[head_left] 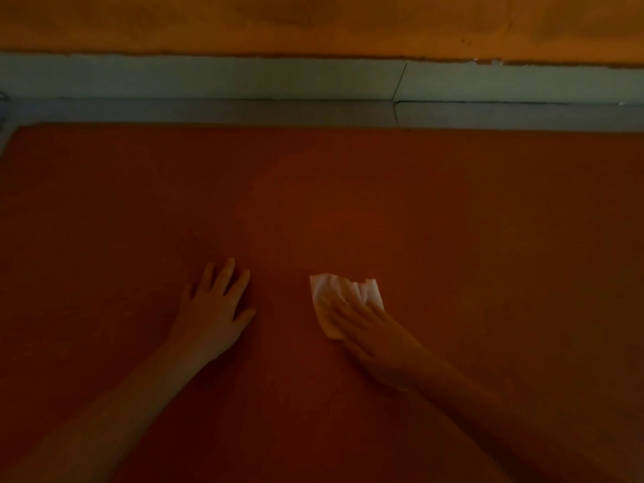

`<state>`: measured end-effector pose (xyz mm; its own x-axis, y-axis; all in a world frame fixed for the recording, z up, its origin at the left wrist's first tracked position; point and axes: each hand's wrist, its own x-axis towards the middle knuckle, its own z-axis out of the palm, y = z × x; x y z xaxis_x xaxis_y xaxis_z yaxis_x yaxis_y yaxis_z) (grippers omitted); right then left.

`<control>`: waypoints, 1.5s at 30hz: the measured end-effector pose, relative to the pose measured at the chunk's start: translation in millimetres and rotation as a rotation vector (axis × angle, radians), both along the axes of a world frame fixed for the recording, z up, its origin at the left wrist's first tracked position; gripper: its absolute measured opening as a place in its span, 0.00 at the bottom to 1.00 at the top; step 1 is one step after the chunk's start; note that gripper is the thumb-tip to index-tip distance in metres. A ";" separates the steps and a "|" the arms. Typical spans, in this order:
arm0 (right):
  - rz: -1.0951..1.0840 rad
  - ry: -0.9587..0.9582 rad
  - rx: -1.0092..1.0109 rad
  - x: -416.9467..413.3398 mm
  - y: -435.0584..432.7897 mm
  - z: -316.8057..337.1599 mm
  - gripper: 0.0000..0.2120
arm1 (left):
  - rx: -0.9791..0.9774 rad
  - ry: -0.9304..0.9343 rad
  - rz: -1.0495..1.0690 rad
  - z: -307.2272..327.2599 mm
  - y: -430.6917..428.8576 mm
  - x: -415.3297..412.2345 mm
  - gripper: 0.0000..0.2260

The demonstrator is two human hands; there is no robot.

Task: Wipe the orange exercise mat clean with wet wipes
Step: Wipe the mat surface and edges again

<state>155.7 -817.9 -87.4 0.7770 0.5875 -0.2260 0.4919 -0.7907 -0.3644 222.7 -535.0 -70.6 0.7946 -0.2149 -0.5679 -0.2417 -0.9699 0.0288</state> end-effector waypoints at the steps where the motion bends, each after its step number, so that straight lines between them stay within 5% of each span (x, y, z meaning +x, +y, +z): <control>1: 0.003 -0.030 0.005 -3.5 -11.7 2.1 0.27 | -0.001 0.006 -0.011 1.1 -0.3 -4.8 0.32; 6: -0.285 -0.116 -0.268 -7.0 -42.0 -8.3 0.26 | -0.007 0.067 -0.028 8.0 -3.7 -27.1 0.30; 13: -0.070 -0.014 -0.067 -49.5 -1.5 18.0 0.25 | -0.033 0.182 -0.023 30.6 -8.0 -51.1 0.28; 15: 0.070 -0.103 -0.134 -53.2 -10.4 29.5 0.30 | -0.045 0.218 -0.009 36.6 -8.9 -58.2 0.28; 18: -0.031 -0.081 -0.165 -58.3 -30.3 11.6 0.37 | -0.057 0.261 0.029 42.6 -11.7 -73.2 0.28; 22: -0.091 -0.045 -0.098 -71.4 -29.2 24.2 0.18 | -0.043 0.214 0.047 49.3 -18.7 -87.1 0.28; 28: -0.251 0.107 -0.039 -97.1 -47.7 39.7 0.13 | -0.094 0.231 0.082 58.3 -17.3 -106.3 0.28; 33: -0.240 0.210 -0.056 -113.3 -73.4 65.6 0.21 | -0.118 0.181 0.127 50.7 -21.4 -108.5 0.28; 41: -0.060 0.006 -0.503 -75.1 -100.7 35.4 0.17 | -0.150 0.041 0.144 40.3 -51.6 -98.6 0.29; 45: -0.212 0.124 -0.123 -124.6 -96.5 43.4 0.32 | -0.176 0.010 0.072 23.6 -85.4 -95.4 0.28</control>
<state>31.0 -914.4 -44.0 0.8416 0.3765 -0.3873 0.2678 -0.9136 -0.3061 127.3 -620.3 -47.0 0.8061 -0.2547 -0.5341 -0.1709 -0.9644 0.2019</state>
